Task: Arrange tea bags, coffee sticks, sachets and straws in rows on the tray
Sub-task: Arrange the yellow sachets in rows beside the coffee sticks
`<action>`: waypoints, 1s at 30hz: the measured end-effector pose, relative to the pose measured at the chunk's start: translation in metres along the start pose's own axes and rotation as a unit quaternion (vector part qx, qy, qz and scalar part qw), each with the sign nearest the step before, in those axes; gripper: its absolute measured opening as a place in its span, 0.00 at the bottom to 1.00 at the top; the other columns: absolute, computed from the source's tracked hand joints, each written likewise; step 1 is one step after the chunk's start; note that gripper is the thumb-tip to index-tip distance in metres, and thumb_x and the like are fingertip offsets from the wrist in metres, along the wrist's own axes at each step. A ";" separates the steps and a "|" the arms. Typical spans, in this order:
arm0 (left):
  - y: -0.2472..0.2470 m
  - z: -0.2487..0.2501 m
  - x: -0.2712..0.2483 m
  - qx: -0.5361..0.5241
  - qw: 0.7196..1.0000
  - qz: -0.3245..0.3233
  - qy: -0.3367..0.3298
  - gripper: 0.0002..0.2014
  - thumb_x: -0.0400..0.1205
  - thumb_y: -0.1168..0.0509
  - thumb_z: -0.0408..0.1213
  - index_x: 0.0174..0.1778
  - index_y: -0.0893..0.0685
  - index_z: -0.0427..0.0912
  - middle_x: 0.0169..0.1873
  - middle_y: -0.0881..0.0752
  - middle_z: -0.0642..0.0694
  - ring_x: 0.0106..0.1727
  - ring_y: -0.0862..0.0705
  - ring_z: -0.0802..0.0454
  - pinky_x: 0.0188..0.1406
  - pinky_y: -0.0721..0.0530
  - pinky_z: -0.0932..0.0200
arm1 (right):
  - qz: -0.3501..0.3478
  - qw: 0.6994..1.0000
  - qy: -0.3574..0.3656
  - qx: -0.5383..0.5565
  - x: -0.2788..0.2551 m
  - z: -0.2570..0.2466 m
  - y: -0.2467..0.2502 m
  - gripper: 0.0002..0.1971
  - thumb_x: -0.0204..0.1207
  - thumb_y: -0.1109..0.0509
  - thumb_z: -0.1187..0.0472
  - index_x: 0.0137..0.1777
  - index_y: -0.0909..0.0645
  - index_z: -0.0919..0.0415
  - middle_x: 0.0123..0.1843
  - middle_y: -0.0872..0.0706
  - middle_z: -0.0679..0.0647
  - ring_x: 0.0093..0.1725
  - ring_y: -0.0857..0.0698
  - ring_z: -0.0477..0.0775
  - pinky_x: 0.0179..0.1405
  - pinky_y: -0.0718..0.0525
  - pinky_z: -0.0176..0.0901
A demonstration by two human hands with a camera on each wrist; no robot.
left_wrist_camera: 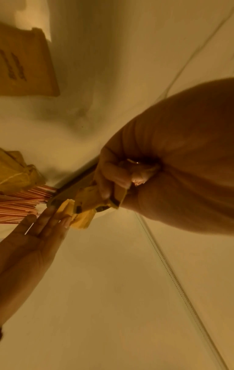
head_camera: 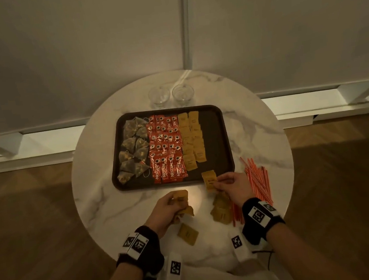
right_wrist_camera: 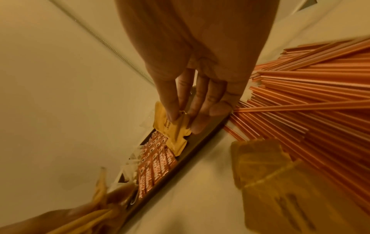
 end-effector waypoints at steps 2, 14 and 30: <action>0.006 -0.002 0.007 -0.008 1.000 0.019 0.009 0.12 0.79 0.30 0.28 0.58 0.18 0.39 0.32 0.13 0.50 0.26 0.21 0.57 0.22 0.29 0.65 | 0.016 0.999 0.009 -0.039 0.016 -0.003 0.001 0.07 0.71 0.21 0.65 0.48 0.12 0.59 0.45 0.10 0.52 0.46 0.12 0.49 0.38 0.20 0.29; 0.026 -0.005 0.035 -0.004 0.999 0.027 0.033 0.10 0.78 0.29 0.26 0.55 0.15 0.32 0.32 0.14 0.46 0.22 0.24 0.58 0.18 0.28 0.66 | 0.054 0.991 -0.002 -0.122 0.106 -0.013 -0.017 0.07 0.68 0.18 0.62 0.41 0.14 0.54 0.39 0.11 0.53 0.39 0.14 0.52 0.47 0.12 0.46; 0.011 0.009 0.050 0.014 1.000 -0.002 0.011 0.09 0.80 0.30 0.27 0.56 0.16 0.39 0.31 0.14 0.49 0.22 0.23 0.59 0.20 0.26 0.64 | 0.056 0.980 0.012 -0.190 0.119 -0.007 -0.027 0.08 0.69 0.19 0.59 0.44 0.14 0.58 0.40 0.12 0.53 0.41 0.15 0.50 0.46 0.15 0.43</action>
Point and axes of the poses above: each hand's wrist, its own x-axis towards the middle knuckle, its own y-axis out of the back of the hand, z = x × y, the point moved 6 cm from there along x, towards the middle knuckle
